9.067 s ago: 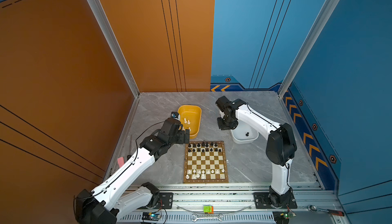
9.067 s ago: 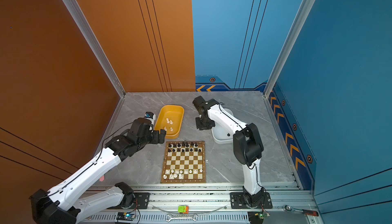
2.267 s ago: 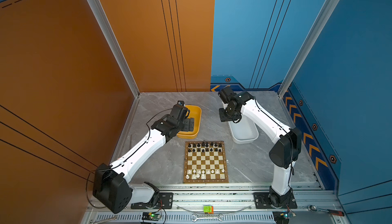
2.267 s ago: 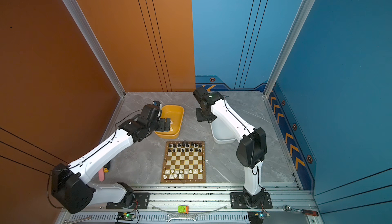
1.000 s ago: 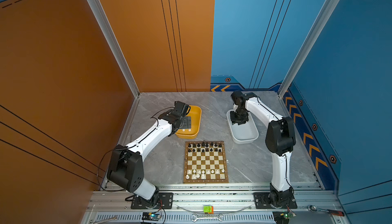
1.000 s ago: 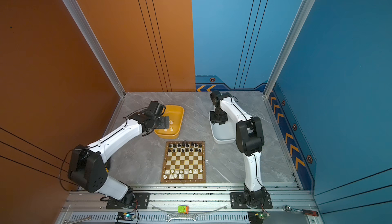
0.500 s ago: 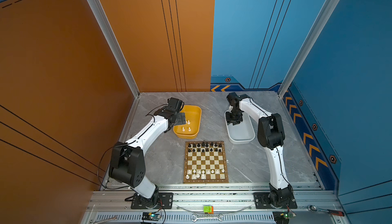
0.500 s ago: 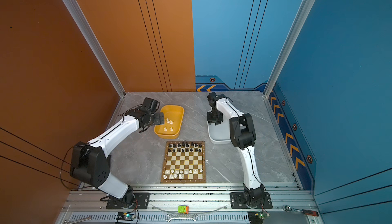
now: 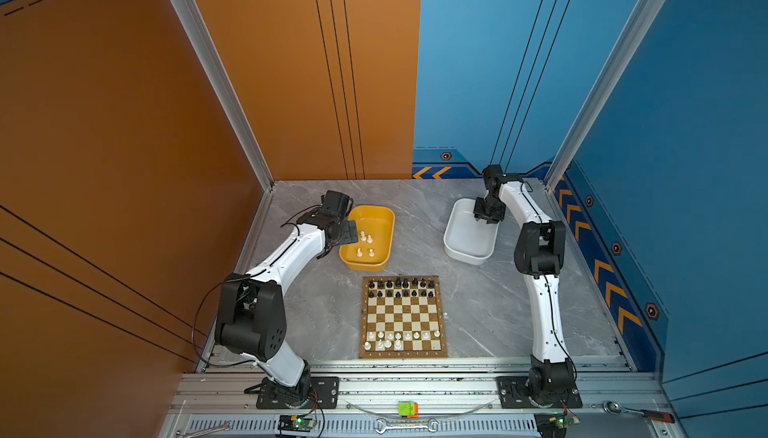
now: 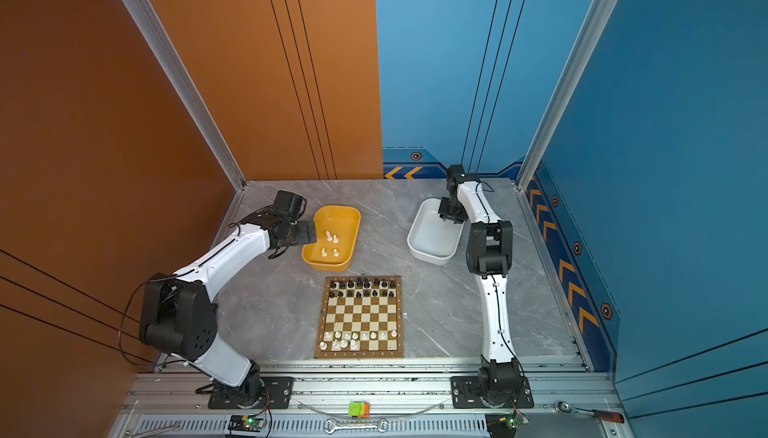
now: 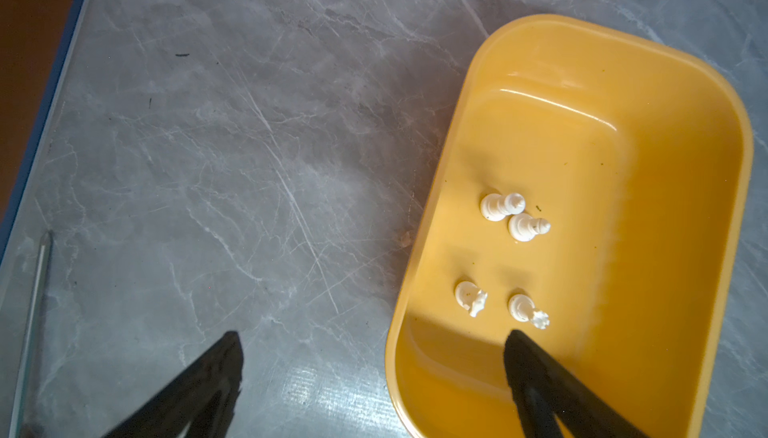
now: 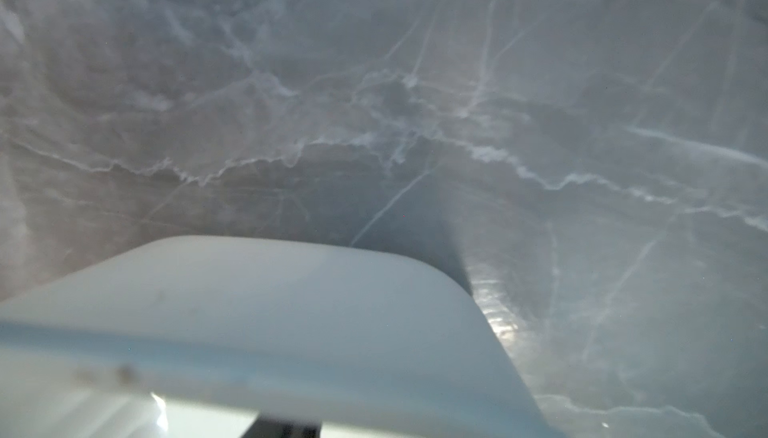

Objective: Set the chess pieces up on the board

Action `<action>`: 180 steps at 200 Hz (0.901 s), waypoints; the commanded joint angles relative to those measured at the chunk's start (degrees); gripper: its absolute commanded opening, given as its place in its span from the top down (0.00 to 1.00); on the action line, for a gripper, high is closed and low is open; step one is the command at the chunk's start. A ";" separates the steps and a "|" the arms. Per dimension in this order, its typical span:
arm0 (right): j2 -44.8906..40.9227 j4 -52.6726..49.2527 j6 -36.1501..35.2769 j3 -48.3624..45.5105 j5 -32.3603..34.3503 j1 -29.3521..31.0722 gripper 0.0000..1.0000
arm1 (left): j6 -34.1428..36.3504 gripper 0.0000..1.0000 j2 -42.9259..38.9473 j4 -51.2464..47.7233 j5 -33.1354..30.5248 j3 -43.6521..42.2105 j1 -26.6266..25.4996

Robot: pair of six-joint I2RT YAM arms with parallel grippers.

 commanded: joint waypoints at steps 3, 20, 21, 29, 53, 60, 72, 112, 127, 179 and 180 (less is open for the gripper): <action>-3.36 -2.94 -1.38 1.21 1.16 1.25 0.57 | 0.41 0.03 -0.04 -0.94 2.11 -1.89 0.66; -6.36 -2.91 -2.72 0.49 1.30 2.44 0.55 | 0.21 0.04 -0.06 -0.30 2.86 -3.23 1.03; -6.52 -2.91 -2.84 0.42 1.30 2.53 0.55 | 0.20 0.04 -0.09 -0.28 2.92 -3.32 1.06; -7.64 -3.10 -3.53 0.35 1.37 3.32 0.54 | -0.11 0.05 -0.04 0.06 3.33 -3.94 1.22; -10.98 -3.82 -4.79 0.32 1.82 5.58 0.53 | -0.97 0.08 -0.39 1.54 3.99 -5.90 1.78; -11.73 -4.11 -4.80 0.26 1.63 6.14 0.53 | -1.12 0.08 -0.44 2.02 4.43 -6.42 1.86; -12.85 -4.56 -4.55 0.07 1.39 7.01 0.53 | -1.38 0.08 -0.30 2.98 4.97 -7.18 2.01; -16.27 -5.28 -4.62 -3.02 1.52 9.47 0.52 | -1.25 0.12 2.37 4.29 6.02 -7.08 2.06; -17.28 -5.34 -4.71 -4.97 1.98 10.25 0.52 | -1.11 0.12 3.45 4.45 6.30 -6.82 2.19; -20.53 -5.32 -4.62 -10.44 2.90 12.31 0.52 | -0.60 0.24 6.54 4.67 7.82 -5.99 3.08; -20.51 -5.30 -4.62 -10.54 2.93 12.34 0.52 | -0.56 0.24 6.55 4.66 7.82 -5.98 3.05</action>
